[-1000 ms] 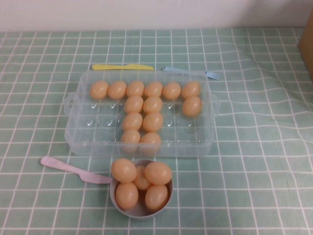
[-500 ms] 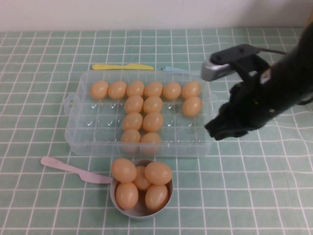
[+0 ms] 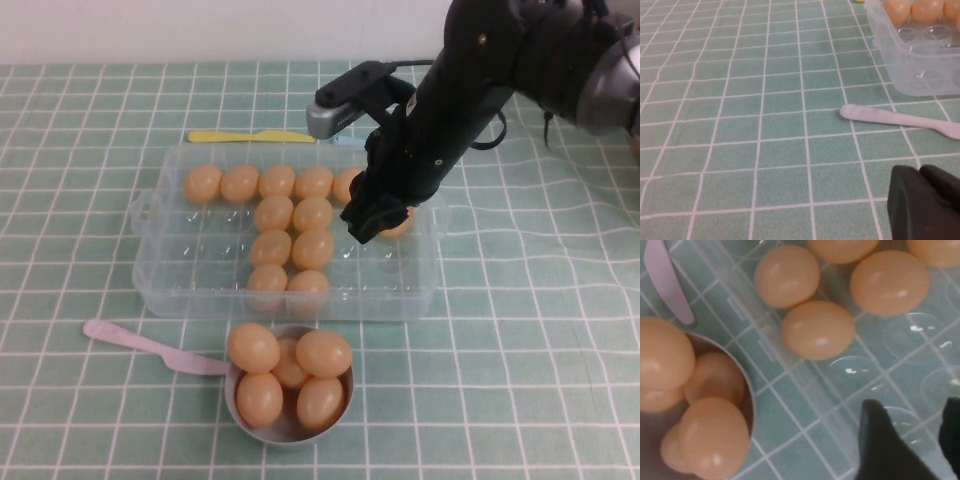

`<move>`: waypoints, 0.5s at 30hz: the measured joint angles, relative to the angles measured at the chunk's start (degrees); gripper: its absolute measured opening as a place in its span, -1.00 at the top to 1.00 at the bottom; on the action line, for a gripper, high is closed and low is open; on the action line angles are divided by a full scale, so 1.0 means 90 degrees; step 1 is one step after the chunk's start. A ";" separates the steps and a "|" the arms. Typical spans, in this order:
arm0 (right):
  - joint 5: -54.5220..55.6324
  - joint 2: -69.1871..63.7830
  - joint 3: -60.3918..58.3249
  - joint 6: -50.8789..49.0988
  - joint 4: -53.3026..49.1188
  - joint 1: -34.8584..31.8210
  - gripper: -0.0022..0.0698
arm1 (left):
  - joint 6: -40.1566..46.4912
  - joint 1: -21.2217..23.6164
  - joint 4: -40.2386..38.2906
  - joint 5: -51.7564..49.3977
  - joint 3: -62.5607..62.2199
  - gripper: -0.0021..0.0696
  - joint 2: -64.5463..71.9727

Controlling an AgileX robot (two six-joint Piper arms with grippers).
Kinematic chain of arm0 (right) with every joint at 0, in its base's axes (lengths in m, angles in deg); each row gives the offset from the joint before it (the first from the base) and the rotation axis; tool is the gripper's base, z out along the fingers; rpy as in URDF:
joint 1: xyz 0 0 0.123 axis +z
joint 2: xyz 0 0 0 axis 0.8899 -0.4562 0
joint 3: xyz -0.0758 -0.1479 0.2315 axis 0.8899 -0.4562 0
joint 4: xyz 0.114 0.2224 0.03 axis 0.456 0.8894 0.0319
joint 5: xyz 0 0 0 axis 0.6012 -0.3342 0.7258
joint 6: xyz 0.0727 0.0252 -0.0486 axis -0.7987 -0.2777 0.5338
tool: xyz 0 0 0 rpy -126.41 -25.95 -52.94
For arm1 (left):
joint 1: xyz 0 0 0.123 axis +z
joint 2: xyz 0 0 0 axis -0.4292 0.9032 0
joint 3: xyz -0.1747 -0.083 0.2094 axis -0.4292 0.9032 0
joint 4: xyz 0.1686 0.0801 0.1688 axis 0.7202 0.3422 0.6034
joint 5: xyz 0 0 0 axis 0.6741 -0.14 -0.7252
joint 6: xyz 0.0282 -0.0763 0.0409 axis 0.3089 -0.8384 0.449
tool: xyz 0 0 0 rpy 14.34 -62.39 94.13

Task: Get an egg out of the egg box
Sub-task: Pick up the egg from the plastic box

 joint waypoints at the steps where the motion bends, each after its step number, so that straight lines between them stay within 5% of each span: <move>1: -0.0085 -0.0137 0.0135 0.0305 -0.0013 0.0000 0.28 | 0.0000 0.0000 0.0000 0.0000 0.0000 0.95 0.0000; 7: 0.0014 -0.0497 0.0261 0.1764 -0.0433 -0.0041 -0.22 | 0.0000 0.0000 0.0000 0.0000 0.0000 0.95 0.0000; 15: 0.1082 -0.0688 0.0299 0.0676 -0.1194 -0.0207 -0.31 | 0.0000 0.0003 0.0000 0.0000 0.0000 0.95 0.0000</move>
